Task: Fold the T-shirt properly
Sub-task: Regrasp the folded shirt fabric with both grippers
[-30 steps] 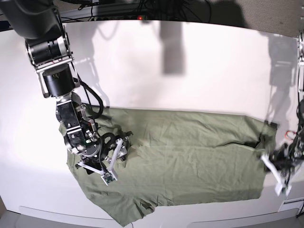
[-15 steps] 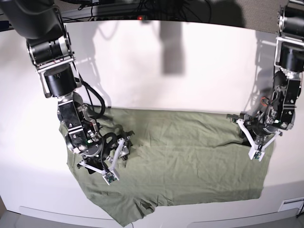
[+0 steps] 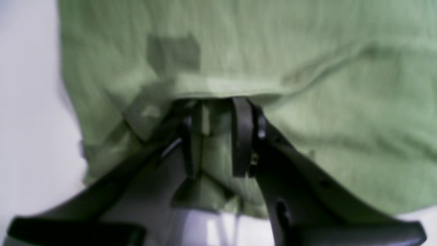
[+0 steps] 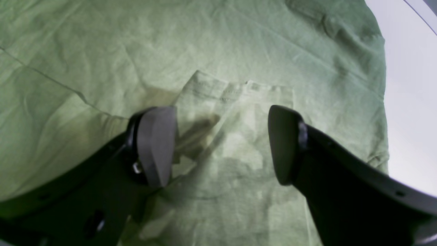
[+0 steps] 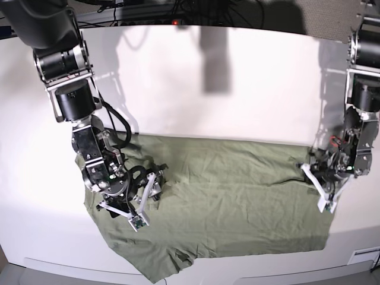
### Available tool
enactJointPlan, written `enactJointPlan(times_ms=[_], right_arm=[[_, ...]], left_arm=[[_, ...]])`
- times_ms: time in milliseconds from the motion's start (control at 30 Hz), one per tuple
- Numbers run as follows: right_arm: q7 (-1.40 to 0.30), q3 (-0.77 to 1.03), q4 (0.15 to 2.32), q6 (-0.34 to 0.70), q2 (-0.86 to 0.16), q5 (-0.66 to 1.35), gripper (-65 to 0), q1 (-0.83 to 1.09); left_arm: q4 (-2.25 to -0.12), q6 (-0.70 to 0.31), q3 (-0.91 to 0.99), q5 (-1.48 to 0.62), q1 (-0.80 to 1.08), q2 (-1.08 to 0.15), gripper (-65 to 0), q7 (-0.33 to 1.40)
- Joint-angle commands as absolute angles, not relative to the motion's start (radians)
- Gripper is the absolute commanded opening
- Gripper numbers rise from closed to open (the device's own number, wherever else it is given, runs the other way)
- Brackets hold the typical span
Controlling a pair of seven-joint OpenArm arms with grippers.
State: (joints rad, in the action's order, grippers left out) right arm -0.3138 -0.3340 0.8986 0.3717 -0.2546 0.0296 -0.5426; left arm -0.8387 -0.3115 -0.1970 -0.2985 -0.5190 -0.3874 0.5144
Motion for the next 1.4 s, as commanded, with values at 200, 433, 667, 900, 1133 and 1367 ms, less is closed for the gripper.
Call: enactJointPlan(times_ms=[200, 433, 667, 900, 1133, 1367], right_arm=[[-0.329, -0.327, 0.917, 0.366, -0.258, 0.034, -23.5, -0.577], [-0.327, -0.327, 0.917, 0.366, -0.258, 0.035, -23.5, -0.561], [-0.327, -0.327, 0.917, 0.366, -0.258, 0.034, -23.5, -0.519], [-0.313, -0.327, 0.917, 0.366, -0.262, 0.030, -23.5, -0.490], [-0.266, -0.254, 0.917, 0.366, -0.258, 0.030, -23.5, -0.491], [-0.243, -0.206, 0.917, 0.366, -0.259, 0.030, -23.5, -0.496]], left_arm=[[-0.733, -0.311, -0.191, -0.207, -0.581, -0.399, -52.2, 0.386], [-0.662, -0.311, -0.191, -0.208, -0.654, -0.393, -53.1, 0.342], [-0.646, -0.311, -0.191, -0.131, -0.697, -0.343, -53.9, 0.296], [-0.692, -0.308, -0.191, -0.142, -0.720, -0.365, -53.9, 0.412], [-0.855, -0.311, -0.191, -0.422, -0.634, -0.504, -53.9, 0.646], [-0.855, -0.348, -0.191, -0.536, -0.529, -0.490, -53.8, 0.641]])
